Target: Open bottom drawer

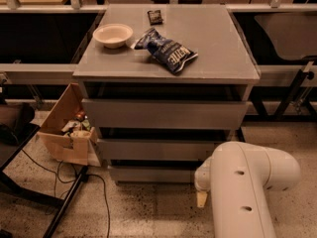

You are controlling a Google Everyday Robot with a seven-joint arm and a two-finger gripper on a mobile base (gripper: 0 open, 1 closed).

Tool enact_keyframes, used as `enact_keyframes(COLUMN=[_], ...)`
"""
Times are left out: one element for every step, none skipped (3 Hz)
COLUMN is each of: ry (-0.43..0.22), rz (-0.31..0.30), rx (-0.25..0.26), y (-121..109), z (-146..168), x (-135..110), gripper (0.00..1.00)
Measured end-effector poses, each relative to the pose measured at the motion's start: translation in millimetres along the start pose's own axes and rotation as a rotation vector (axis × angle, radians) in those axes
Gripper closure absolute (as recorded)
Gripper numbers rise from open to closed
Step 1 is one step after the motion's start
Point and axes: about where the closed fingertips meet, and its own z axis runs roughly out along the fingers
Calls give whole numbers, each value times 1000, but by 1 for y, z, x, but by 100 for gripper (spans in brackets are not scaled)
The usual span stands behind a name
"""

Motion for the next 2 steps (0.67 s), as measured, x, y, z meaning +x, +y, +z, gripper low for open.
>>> enact_keyframes(ry=[8, 9], rz=[-30, -34], rx=[52, 55], y=[-26, -27], z=[-3, -3], x=[1, 1], gripper=[0, 0])
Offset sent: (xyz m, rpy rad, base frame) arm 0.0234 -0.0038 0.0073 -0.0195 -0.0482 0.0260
